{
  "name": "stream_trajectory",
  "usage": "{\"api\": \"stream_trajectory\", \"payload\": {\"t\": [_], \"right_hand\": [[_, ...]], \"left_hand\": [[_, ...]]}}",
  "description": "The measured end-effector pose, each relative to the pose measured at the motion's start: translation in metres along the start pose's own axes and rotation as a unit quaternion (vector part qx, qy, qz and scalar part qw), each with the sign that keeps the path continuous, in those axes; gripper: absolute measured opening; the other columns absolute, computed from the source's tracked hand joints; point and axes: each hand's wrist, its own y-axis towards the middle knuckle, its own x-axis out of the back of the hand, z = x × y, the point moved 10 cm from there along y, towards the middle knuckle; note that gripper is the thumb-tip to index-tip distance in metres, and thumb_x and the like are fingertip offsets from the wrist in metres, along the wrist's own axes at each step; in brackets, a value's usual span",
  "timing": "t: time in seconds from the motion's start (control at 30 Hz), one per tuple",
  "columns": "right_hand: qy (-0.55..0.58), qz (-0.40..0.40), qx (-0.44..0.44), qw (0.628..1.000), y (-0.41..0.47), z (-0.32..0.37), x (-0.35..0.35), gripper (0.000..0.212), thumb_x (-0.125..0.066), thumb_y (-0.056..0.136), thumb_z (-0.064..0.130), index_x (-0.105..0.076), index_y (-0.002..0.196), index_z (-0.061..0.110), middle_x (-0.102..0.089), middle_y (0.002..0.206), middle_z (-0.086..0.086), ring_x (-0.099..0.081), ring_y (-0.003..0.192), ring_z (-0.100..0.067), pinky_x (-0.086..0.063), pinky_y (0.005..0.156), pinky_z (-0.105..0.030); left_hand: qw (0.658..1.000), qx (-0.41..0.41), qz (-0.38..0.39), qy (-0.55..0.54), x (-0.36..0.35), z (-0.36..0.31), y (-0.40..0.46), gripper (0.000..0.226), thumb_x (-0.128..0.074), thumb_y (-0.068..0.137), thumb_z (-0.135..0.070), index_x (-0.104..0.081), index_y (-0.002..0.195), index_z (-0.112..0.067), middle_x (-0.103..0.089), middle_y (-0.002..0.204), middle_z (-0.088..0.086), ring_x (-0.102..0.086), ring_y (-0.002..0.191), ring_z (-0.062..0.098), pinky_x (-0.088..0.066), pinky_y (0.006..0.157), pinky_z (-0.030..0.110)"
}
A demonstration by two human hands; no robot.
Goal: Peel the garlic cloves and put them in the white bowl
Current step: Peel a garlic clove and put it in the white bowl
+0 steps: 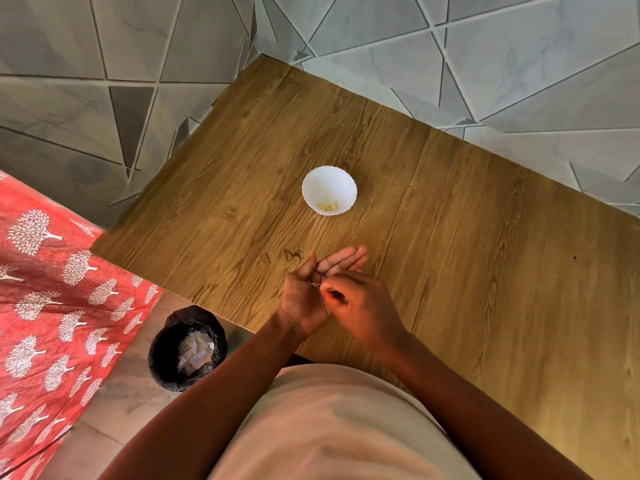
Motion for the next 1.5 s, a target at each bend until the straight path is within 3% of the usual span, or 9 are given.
{"api": "stream_trajectory", "payload": {"t": [0.17, 0.27, 0.4, 0.47, 0.8, 1.13, 1.23, 1.4, 1.5], "right_hand": [[-0.015, -0.015, 0.002, 1.0, 0.002, 0.001, -0.001, 0.015, -0.075, 0.083, 0.01, -0.062, 0.089, 0.015, -0.066, 0.087, -0.004, -0.063, 0.077, -0.021, -0.055, 0.056, -0.039], [0.005, -0.023, 0.002, 1.0, 0.0, 0.0, 0.001, 0.009, -0.072, 0.088, 0.007, -0.068, 0.095, 0.009, -0.068, 0.094, -0.008, -0.066, 0.086, -0.024, -0.057, 0.066, -0.041], [0.101, -0.091, -0.089, 0.987, -0.008, -0.026, 0.027, 0.015, -0.067, 0.09, -0.007, -0.074, 0.097, 0.004, -0.074, 0.094, -0.004, -0.071, 0.088, -0.013, -0.058, 0.075, -0.028], [0.131, -0.095, -0.157, 0.974, -0.019, -0.053, 0.029, 0.022, -0.067, 0.088, -0.012, -0.075, 0.1, 0.004, -0.075, 0.094, -0.001, -0.071, 0.089, -0.003, -0.056, 0.077, -0.019], [0.132, 0.116, -0.192, 0.965, -0.051, -0.108, -0.021, 0.042, -0.083, 0.074, -0.008, -0.075, 0.113, 0.007, -0.06, 0.104, 0.002, -0.066, 0.087, 0.006, -0.056, 0.074, -0.012], [0.075, 0.029, -0.161, 0.984, -0.031, -0.099, -0.034, 0.035, -0.086, 0.077, 0.013, -0.077, 0.11, 0.01, -0.067, 0.096, -0.001, -0.068, 0.085, -0.012, -0.061, 0.073, -0.035], [0.104, 0.027, -0.164, 0.981, -0.022, -0.099, -0.038, 0.022, -0.079, 0.083, 0.005, -0.077, 0.105, 0.007, -0.067, 0.096, -0.001, -0.072, 0.087, -0.014, -0.062, 0.075, -0.038], [0.117, 0.026, -0.182, 0.976, -0.034, -0.11, -0.026, 0.023, -0.072, 0.087, -0.005, -0.079, 0.106, 0.006, -0.069, 0.098, -0.002, -0.066, 0.093, 0.003, -0.053, 0.079, -0.011], [0.117, 0.024, -0.177, 0.977, -0.039, -0.11, -0.027, 0.022, -0.074, 0.086, 0.0, -0.079, 0.106, 0.009, -0.068, 0.096, 0.001, -0.065, 0.09, 0.0, -0.053, 0.076, -0.012]], "left_hand": [[1.0, 0.016, 0.013, 0.004, 0.003, 0.005, 0.001, 0.07, -0.018, 0.109, -0.045, -0.04, 0.148, 0.009, -0.028, 0.163, 0.026, -0.026, 0.154, 0.034, -0.025, 0.125, 0.043], [1.0, 0.011, 0.021, -0.011, 0.003, 0.005, 0.0, 0.068, -0.021, 0.109, -0.043, -0.037, 0.149, 0.01, -0.028, 0.163, 0.026, -0.024, 0.154, 0.035, -0.024, 0.126, 0.043], [0.998, -0.018, -0.006, -0.061, 0.014, -0.011, -0.011, 0.062, -0.031, 0.108, -0.038, -0.047, 0.142, 0.011, -0.043, 0.155, 0.027, -0.041, 0.146, 0.038, -0.045, 0.114, 0.042], [0.995, -0.047, -0.038, -0.08, 0.024, -0.021, -0.024, 0.061, -0.03, 0.109, -0.037, -0.058, 0.134, 0.01, -0.048, 0.151, 0.026, -0.047, 0.142, 0.037, -0.046, 0.113, 0.043], [0.989, -0.077, -0.115, -0.061, 0.051, -0.027, -0.061, 0.062, -0.03, 0.109, -0.039, -0.066, 0.126, 0.009, -0.053, 0.147, 0.026, -0.051, 0.139, 0.037, -0.043, 0.113, 0.042], [0.984, -0.085, -0.146, -0.051, 0.049, -0.023, -0.064, 0.061, -0.031, 0.108, -0.037, -0.069, 0.121, 0.008, -0.056, 0.144, 0.026, -0.053, 0.137, 0.037, -0.045, 0.111, 0.043], [0.984, -0.087, -0.148, -0.048, 0.05, -0.023, -0.065, 0.061, -0.03, 0.108, -0.038, -0.068, 0.122, 0.008, -0.054, 0.145, 0.026, -0.052, 0.137, 0.037, -0.045, 0.112, 0.042], [0.984, -0.089, -0.143, -0.056, 0.051, -0.024, -0.066, 0.064, -0.028, 0.109, -0.039, -0.067, 0.124, 0.009, -0.054, 0.146, 0.027, -0.053, 0.137, 0.038, -0.045, 0.111, 0.043], [0.985, -0.084, -0.143, -0.056, 0.051, -0.024, -0.065, 0.066, -0.026, 0.109, -0.04, -0.067, 0.124, 0.009, -0.054, 0.146, 0.027, -0.053, 0.137, 0.037, -0.045, 0.112, 0.043]]}}
